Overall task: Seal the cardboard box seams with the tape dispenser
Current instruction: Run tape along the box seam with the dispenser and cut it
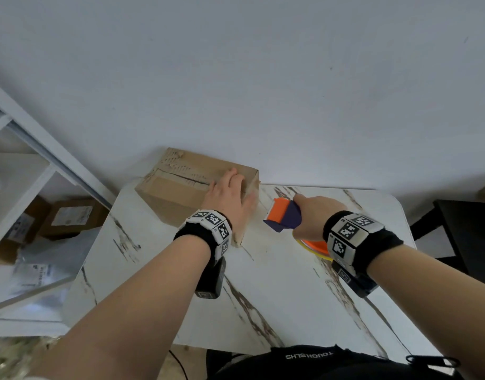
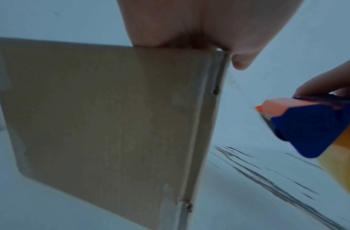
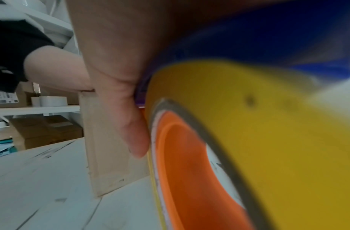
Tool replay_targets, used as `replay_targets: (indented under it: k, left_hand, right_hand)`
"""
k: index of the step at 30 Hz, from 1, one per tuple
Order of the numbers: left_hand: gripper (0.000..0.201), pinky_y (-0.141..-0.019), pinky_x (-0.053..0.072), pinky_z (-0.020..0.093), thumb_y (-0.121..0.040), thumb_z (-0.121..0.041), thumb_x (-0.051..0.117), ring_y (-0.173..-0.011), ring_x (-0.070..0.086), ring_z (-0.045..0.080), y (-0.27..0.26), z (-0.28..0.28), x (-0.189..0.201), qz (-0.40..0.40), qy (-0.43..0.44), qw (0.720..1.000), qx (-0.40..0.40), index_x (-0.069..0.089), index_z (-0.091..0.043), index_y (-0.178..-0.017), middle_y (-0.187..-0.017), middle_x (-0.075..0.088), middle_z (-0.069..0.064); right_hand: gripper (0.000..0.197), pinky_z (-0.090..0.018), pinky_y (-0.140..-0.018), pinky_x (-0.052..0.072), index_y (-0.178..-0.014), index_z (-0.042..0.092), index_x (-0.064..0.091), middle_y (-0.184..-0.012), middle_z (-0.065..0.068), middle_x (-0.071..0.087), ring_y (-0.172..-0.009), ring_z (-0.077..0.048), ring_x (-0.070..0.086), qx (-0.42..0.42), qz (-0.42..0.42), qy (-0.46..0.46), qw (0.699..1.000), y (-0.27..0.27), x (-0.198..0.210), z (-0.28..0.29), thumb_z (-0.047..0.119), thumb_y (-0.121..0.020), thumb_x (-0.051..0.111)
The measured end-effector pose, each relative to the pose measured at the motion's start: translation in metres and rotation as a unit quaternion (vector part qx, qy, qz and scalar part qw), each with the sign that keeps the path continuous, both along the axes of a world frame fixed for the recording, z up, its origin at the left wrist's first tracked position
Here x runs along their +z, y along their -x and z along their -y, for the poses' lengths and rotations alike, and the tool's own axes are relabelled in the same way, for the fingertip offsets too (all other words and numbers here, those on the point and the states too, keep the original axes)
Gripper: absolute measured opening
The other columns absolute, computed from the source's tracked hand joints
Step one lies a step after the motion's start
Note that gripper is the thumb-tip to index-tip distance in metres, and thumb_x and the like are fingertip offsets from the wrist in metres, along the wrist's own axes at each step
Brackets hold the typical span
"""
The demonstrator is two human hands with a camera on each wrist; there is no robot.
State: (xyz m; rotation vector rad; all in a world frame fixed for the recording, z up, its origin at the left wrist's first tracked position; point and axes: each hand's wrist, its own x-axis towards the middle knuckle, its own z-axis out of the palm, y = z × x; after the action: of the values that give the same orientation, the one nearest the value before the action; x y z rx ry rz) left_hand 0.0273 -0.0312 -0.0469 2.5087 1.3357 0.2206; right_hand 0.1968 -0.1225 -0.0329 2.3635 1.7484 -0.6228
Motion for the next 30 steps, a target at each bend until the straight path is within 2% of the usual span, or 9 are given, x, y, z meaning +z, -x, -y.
replay_targets:
  k: [3,6,8,16,18,20,24,27,30]
  left_hand:
    - [0.048,-0.107,0.028,0.034,-0.09,-0.034,0.049,-0.131,0.038,0.025,-0.004,0.004,-0.003,0.016,-0.045,0.998,0.031,0.042,-0.011,-0.131,-0.149,0.031,0.006]
    - [0.066,-0.117,0.013,0.034,-0.093,-0.037,0.042,-0.144,0.017,0.019,-0.008,0.002,-0.011,-0.064,-0.046,0.997,0.015,0.016,-0.009,-0.147,-0.158,0.01,0.005]
    - [0.067,-0.118,0.004,0.035,-0.096,-0.039,0.034,-0.146,0.003,0.015,-0.008,-0.001,-0.014,-0.099,-0.038,0.994,0.005,0.004,-0.012,-0.149,-0.159,-0.001,0.003]
    - [0.063,-0.118,-0.003,0.037,-0.098,-0.041,0.024,-0.146,-0.006,0.013,-0.009,-0.005,-0.016,-0.13,-0.013,0.991,0.008,-0.003,-0.014,-0.149,-0.158,-0.009,0.001]
    - [0.063,-0.119,-0.003,0.038,-0.098,-0.037,0.026,-0.146,-0.007,0.013,-0.009,-0.005,-0.015,-0.129,-0.008,0.992,0.006,-0.004,-0.014,-0.148,-0.158,-0.01,0.001]
    - [0.063,-0.119,-0.003,0.038,-0.097,-0.033,0.027,-0.146,-0.007,0.013,-0.008,-0.003,-0.013,-0.125,-0.007,0.992,0.002,-0.003,-0.013,-0.149,-0.158,-0.01,0.002]
    - [0.062,-0.119,-0.003,0.038,-0.097,-0.032,0.027,-0.146,-0.007,0.013,-0.008,-0.005,-0.011,-0.119,-0.003,0.993,-0.003,-0.002,-0.013,-0.149,-0.158,-0.009,0.001]
    - [0.064,-0.118,-0.003,0.037,-0.097,-0.034,0.03,-0.146,-0.006,0.013,-0.005,-0.007,-0.011,-0.113,0.003,0.993,-0.016,-0.002,-0.014,-0.149,-0.159,-0.009,0.001]
    - [0.065,-0.118,-0.003,0.037,-0.096,-0.034,0.033,-0.146,-0.005,0.013,0.0,-0.01,-0.01,-0.112,-0.001,0.993,-0.036,-0.001,-0.015,-0.149,-0.159,-0.008,0.001]
  right_hand:
    - [0.034,-0.03,-0.068,0.044,-0.1,0.022,0.042,-0.084,0.003,0.052,-0.077,-0.025,0.052,0.008,0.008,0.012,1.0,0.006,-0.006,-0.009,0.028,-0.072,0.061]
    - [0.038,-0.03,-0.067,0.044,-0.106,0.02,0.045,-0.087,0.003,0.053,-0.078,-0.024,0.053,0.016,0.002,0.025,1.0,0.013,-0.012,-0.02,0.027,-0.072,0.061]
    - [0.037,-0.03,-0.065,0.042,-0.106,0.019,0.045,-0.088,0.002,0.055,-0.077,-0.024,0.054,0.022,0.008,0.029,0.999,0.018,-0.014,-0.029,0.027,-0.073,0.06]
    - [0.037,-0.033,-0.068,0.047,-0.102,0.017,0.047,-0.085,0.001,0.057,-0.076,-0.025,0.057,0.077,0.1,0.015,0.992,0.032,-0.016,-0.058,0.03,-0.071,0.061]
    - [0.034,-0.038,-0.079,0.05,-0.11,0.017,0.053,-0.099,-0.002,0.063,-0.09,-0.027,0.062,0.096,0.146,0.038,0.984,0.036,-0.019,-0.06,0.028,-0.078,0.057]
    - [0.035,-0.041,-0.092,0.045,-0.122,0.015,0.051,-0.118,-0.005,0.061,-0.11,-0.028,0.058,0.135,0.203,0.11,0.963,0.041,-0.029,-0.055,0.025,-0.089,0.05]
    - [0.044,-0.032,-0.073,0.043,-0.117,0.017,0.047,-0.097,0.001,0.06,-0.089,-0.023,0.06,0.095,0.169,0.131,0.972,0.044,-0.041,-0.053,0.024,-0.076,0.063]
    - [0.046,-0.032,-0.068,0.039,-0.115,0.017,0.045,-0.082,0.002,0.052,-0.08,-0.024,0.055,0.09,0.157,0.123,0.976,0.047,-0.039,-0.062,0.024,-0.074,0.065]
    - [0.046,-0.032,-0.069,0.039,-0.117,0.016,0.044,-0.086,-0.001,0.053,-0.088,-0.025,0.059,0.066,0.149,0.116,0.98,0.042,-0.037,-0.064,0.021,-0.076,0.064]
